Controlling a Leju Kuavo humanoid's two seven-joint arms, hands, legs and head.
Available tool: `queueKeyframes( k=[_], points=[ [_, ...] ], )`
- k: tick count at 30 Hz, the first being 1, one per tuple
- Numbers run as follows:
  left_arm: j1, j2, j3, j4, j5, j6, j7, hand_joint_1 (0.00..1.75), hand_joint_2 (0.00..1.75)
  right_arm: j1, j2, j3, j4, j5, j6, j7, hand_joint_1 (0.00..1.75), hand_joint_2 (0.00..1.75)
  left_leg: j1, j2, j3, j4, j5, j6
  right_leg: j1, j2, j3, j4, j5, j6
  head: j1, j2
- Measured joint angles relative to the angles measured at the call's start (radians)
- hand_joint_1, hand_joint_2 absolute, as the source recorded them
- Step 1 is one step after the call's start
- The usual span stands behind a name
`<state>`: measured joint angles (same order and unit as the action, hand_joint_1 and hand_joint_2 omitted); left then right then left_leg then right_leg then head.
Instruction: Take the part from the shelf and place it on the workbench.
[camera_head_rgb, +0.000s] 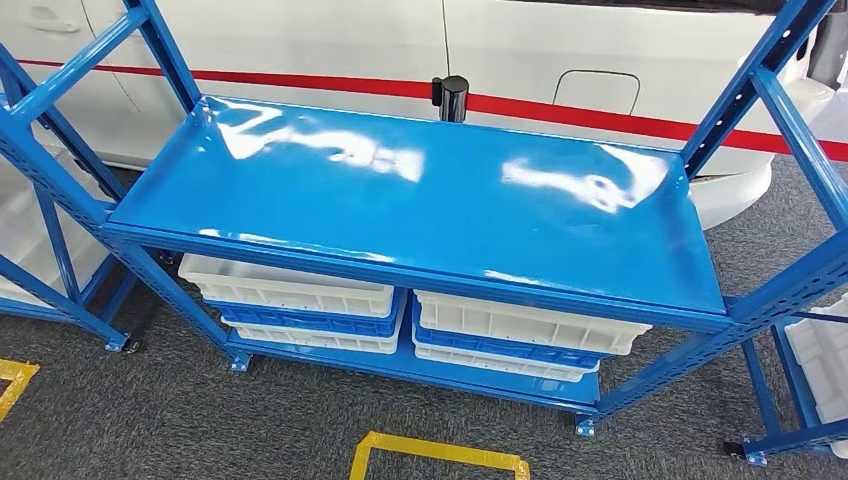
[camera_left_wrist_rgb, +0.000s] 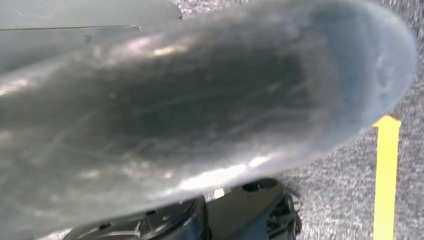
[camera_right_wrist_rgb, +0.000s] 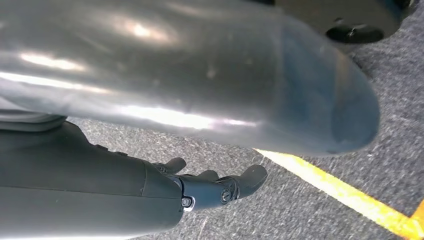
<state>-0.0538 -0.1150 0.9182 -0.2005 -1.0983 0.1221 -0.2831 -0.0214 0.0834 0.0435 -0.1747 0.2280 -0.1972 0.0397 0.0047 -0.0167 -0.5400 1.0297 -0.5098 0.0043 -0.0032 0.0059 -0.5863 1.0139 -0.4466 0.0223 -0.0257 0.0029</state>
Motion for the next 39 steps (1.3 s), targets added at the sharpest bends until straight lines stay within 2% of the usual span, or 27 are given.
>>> queueKeyframes(
  k=[2,3,5,6,7,8,10,11,13,16,18,20,21,22,23,25,26,27,28,29,31,32,34,36,37,39],
  points=[
    [0.0,0.001,0.0,0.0,0.0,0.0,0.0,0.0,0.0,0.001,0.0,0.0,0.0,0.001,0.0,0.0,0.0,0.0,0.001,0.004,-0.014,0.044,-0.026,-0.01,-0.008,0.0,0.012,-0.009,0.0,-0.014,-0.001,0.0],
    [0.001,0.001,0.0,0.0,0.0,0.0,0.0,0.0,0.0,0.001,0.0,0.0,0.0,0.002,0.0,0.0,0.0,0.0,0.003,0.006,-0.038,0.096,-0.052,-0.014,-0.011,0.0,0.019,-0.011,-0.002,-0.021,-0.002,0.0],
    [0.001,0.002,0.0,0.0,0.0,0.0,0.0,0.0,0.0,0.001,0.001,0.0,0.0,0.002,0.0,0.0,0.0,0.0,0.006,0.008,-0.108,0.228,-0.106,-0.023,-0.01,-0.002,0.028,-0.012,-0.008,-0.03,-0.002,0.0],
    [0.001,0.002,0.0,0.0,0.0,0.0,0.0,0.0,0.0,0.001,0.002,0.0,0.0,0.002,0.0,0.0,0.0,0.0,0.008,0.008,-0.137,0.271,-0.115,-0.026,-0.01,-0.002,0.032,-0.012,-0.011,-0.031,-0.002,0.0],
    [0.002,0.002,0.0,0.0,0.0,0.0,0.0,0.0,0.0,0.002,0.002,0.0,0.0,0.002,0.0,0.0,0.0,0.0,0.011,0.009,-0.149,0.28,-0.102,-0.03,-0.011,0.0,0.036,-0.011,-0.015,-0.031,-0.002,0.0],
    [0.002,0.002,0.001,0.0,0.0,0.0,0.001,0.0,0.0,0.002,0.002,0.0,0.0,0.002,0.0,0.0,0.0,0.0,0.014,0.01,-0.142,0.25,-0.07,-0.032,-0.013,0.001,0.043,-0.011,-0.019,-0.028,-0.002,0.0],
    [0.002,0.004,0.001,0.0,0.0,0.0,0.001,0.0,0.0,0.004,0.004,0.0,0.0,0.002,0.0,0.0,0.0,0.0,0.021,0.012,-0.088,0.119,0.009,-0.037,-0.014,0.005,0.055,-0.009,-0.03,-0.017,-0.002,0.0],
    [0.002,0.005,0.002,0.0,0.0,0.0,0.002,0.0,0.0,0.003,0.004,0.0,0.0,0.002,0.0,0.0,0.0,0.0,0.022,0.011,-0.062,0.062,0.032,-0.035,-0.011,0.006,0.058,-0.008,-0.037,-0.01,-0.002,0.0],
    [0.001,0.004,0.005,0.0,0.0,0.0,0.002,0.0,0.0,0.0,0.004,0.0,0.0,0.002,0.0,-0.001,0.0,0.0,0.019,0.008,-0.039,0.013,0.038,-0.024,-0.007,0.006,0.059,-0.008,-0.047,0.002,-0.002,0.0],
    [0.0,0.004,0.008,0.0,0.0,0.0,0.002,0.0,0.0,-0.001,0.004,0.0,0.0,0.002,0.0,-0.002,0.0,0.0,0.015,0.007,-0.037,0.006,0.038,0.002,-0.011,0.005,0.057,-0.001,-0.056,0.016,-0.001,0.0],
    [0.0,0.004,0.01,0.0,0.0,0.001,0.002,0.0,0.0,-0.001,0.004,0.0,0.0,0.003,0.0,-0.002,0.0,0.0,0.016,0.008,-0.034,0.002,0.039,0.015,-0.011,0.003,0.021,0.072,-0.09,0.015,0.001,0.0],
    [0.0,0.004,0.012,0.0,0.0,0.001,0.002,0.0,0.0,-0.001,0.004,0.0,0.0,0.003,0.0,-0.002,0.0,0.0,0.014,0.008,-0.034,0.003,0.035,0.023,-0.011,0.002,-0.058,0.21,-0.143,0.009,0.002,0.0],
    [0.0,0.004,0.013,0.0,0.0,0.001,0.002,0.0,0.0,0.0,0.004,0.0,0.0,0.003,0.0,-0.002,0.0,0.0,0.013,0.008,-0.033,0.003,0.033,0.025,-0.011,0.002,-0.094,0.266,-0.157,0.01,0.002,0.0],
    [0.0,0.004,0.014,0.0,0.0,0.001,0.002,0.0,0.0,0.001,0.004,0.0,0.0,0.003,0.0,-0.002,0.0,0.0,0.012,0.007,-0.031,0.003,0.03,0.026,-0.011,0.002,-0.116,0.288,-0.154,0.015,0.002,0.0],
    [0.0,0.004,0.015,0.0,0.0,0.001,0.002,0.0,0.0,0.002,0.004,0.0,0.0,0.004,0.0,-0.002,0.0,0.0,0.012,0.006,-0.027,0.003,0.027,0.025,-0.011,0.002,-0.115,0.268,-0.134,0.024,0.002,0.0],
    [0.0,0.004,0.015,0.0,-0.001,0.001,0.002,0.0,0.0,0.002,0.003,0.0,0.0,0.004,0.0,-0.002,0.0,0.0,0.013,0.002,-0.017,0.003,0.019,0.02,-0.011,-0.001,-0.067,0.134,-0.063,0.038,0.003,0.0],
    [0.0,0.004,0.015,0.0,-0.001,0.001,0.002,0.0,0.0,0.002,0.003,0.0,0.0,0.004,0.0,-0.002,0.0,0.0,0.011,0.001,-0.012,0.003,0.014,0.015,-0.009,-0.002,-0.038,0.07,-0.033,0.038,0.003,0.0],
    [0.0,0.004,0.015,0.0,-0.001,0.001,0.001,0.0,0.0,0.001,0.003,0.0,0.0,0.004,0.0,-0.002,0.0,0.0,0.008,0.0,-0.008,0.003,0.01,0.01,-0.007,-0.003,-0.018,0.027,-0.013,0.034,0.003,0.0],
    [-0.001,0.004,0.016,0.0,-0.001,0.001,0.001,0.0,0.0,0.001,0.003,0.0,0.0,0.003,0.0,-0.002,0.0,0.0,0.006,-0.001,-0.006,0.001,0.006,0.005,-0.005,-0.004,-0.009,0.008,-0.004,0.026,0.002,0.0],
    [-0.001,0.004,0.016,0.0,-0.002,0.001,0.001,0.0,0.0,0.0,0.003,0.0,0.0,0.003,0.0,-0.002,0.0,0.0,0.005,-0.001,-0.003,-0.001,0.004,0.0,-0.002,-0.003,-0.006,0.008,-0.002,0.018,0.002,0.0],
    [-0.001,0.004,0.016,0.0,-0.002,0.002,0.001,0.0,0.0,0.001,0.003,0.0,0.0,0.003,0.0,-0.002,0.0,0.0,0.007,0.001,0.002,0.0,-0.001,-0.01,-0.008,-0.002,0.0,0.001,0.0,0.005,0.001,0.0],
    [-0.001,0.004,0.016,0.0,-0.002,0.003,0.001,0.0,0.0,0.001,0.003,0.0,0.0,0.002,0.0,-0.003,0.0,0.0,0.008,0.004,-0.004,0.019,-0.013,-0.015,-0.012,-0.002,0.006,-0.003,0.0,-0.004,0.001,0.0],
    [-0.001,0.004,0.017,0.0,-0.002,0.005,0.006,0.0,0.0,0.001,0.004,0.0,0.0,0.003,0.0,-0.003,0.0,0.0,0.009,0.008,-0.048,0.119,-0.064,-0.021,-0.016,-0.003,0.018,-0.008,-0.004,-0.017,-0.001,0.0],
    [0.0,0.004,0.018,0.0,-0.003,0.01,0.02,0.0,0.0,0.001,0.004,0.0,0.0,0.005,0.0,-0.003,0.0,0.0,0.01,0.009,-0.118,0.248,-0.113,-0.026,-0.014,-0.004,0.025,-0.007,-0.01,-0.026,-0.001,0.0],
    [0.0,0.003,0.019,0.0,-0.004,0.012,0.029,0.0,0.0,0.001,0.004,0.0,0.0,0.006,0.0,-0.003,0.0,0.0,0.011,0.009,-0.141,0.279,-0.113,-0.028,-0.013,-0.004,0.029,-0.007,-0.013,-0.028,-0.001,0.0],
    [0.001,0.003,0.02,0.0,-0.005,0.014,0.04,0.0,0.0,0.001,0.004,0.0,0.0,0.006,0.0,-0.003,0.0,0.0,0.014,0.01,-0.144,0.262,-0.079,-0.029,-0.013,-0.001,0.036,-0.006,-0.017,-0.028,-0.001,0.0]
  ],
)
